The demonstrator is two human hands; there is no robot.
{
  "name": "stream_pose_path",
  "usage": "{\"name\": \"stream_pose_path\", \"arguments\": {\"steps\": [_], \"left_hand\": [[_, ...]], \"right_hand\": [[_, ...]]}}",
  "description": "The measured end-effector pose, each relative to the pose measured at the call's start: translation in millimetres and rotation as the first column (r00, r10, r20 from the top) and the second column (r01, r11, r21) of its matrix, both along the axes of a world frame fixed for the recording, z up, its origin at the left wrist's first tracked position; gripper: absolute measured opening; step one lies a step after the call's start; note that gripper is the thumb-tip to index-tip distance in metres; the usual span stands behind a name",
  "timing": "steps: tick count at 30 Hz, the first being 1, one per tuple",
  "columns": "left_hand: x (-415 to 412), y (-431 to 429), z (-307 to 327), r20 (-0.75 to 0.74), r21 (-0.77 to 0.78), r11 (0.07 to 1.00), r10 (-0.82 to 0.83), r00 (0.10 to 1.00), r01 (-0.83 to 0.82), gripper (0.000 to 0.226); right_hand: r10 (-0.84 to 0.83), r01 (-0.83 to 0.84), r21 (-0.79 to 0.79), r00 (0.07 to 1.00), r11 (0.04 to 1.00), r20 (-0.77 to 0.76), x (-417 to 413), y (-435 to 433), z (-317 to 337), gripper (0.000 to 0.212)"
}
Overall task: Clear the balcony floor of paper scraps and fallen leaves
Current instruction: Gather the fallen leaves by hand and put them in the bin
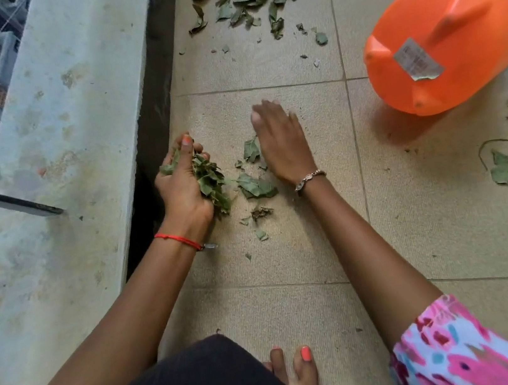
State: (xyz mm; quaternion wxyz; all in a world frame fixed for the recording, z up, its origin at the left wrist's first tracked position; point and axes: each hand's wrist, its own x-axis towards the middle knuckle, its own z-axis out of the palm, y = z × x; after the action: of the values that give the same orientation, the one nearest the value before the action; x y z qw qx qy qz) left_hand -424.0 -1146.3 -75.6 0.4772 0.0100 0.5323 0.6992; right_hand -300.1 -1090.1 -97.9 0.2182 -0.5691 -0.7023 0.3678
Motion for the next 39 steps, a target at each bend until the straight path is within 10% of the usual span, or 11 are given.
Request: {"name": "stream_pose_path", "arguments": {"steps": [7, 12, 16, 19, 27, 30, 33, 39], "left_hand": [[-1, -8, -7, -0.109, 0.000, 1.000, 0.005, 0.994, -0.005, 0.007], [-1, -14, -12, -0.329, -0.052, 0.998, -0.048, 0.943, 0.033, 0.009], [-1, -19, -14, -0.506, -0.045, 0.994, -0.106, 0.856, 0.097, 0.012], [1, -21, -13, -0.518, -0.016, 0.993, -0.110, 0.848, 0.119, 0.013], [0, -17, -4, -0.272, 0.046, 0.989, -0.125, 0.954, 0.143, 0.009], [-3, -20, 2, -0.198, 0.062, 0.993, -0.087, 0.976, 0.101, 0.009], [-2, -29, 6, -0.151, 0.057, 0.995, -0.074, 0.986, 0.084, 0.009], [10, -67, 9, 0.081, 0.014, 0.999, -0.043, 0.996, 0.042, 0.010]], "right_hand": [[0.476, -0.479, 0.052, 0.878, 0.876, 0.056, 5, -43, 1, 0.042], [0.103, -0.137, -0.046, 0.894, 0.990, -0.437, 36, -62, 7, 0.030], [0.248, -0.246, 0.063, 0.968, 0.967, -0.022, 54, -82, 0, 0.080], [0.354, -0.438, 0.154, 0.851, 0.885, 0.388, 52, -105, -14, 0.112], [0.189, -0.317, 0.242, 0.879, 0.917, 0.438, 3, -88, -18, 0.090], [0.187, -0.268, 0.227, 0.928, 0.936, 0.323, -5, -67, -15, 0.073], [0.140, -0.117, 0.187, 0.983, 0.975, -0.119, 2, -55, -4, 0.045], [-0.143, 0.196, 0.029, 0.797, 0.980, -0.586, 14, -56, 13, 0.043]]}}
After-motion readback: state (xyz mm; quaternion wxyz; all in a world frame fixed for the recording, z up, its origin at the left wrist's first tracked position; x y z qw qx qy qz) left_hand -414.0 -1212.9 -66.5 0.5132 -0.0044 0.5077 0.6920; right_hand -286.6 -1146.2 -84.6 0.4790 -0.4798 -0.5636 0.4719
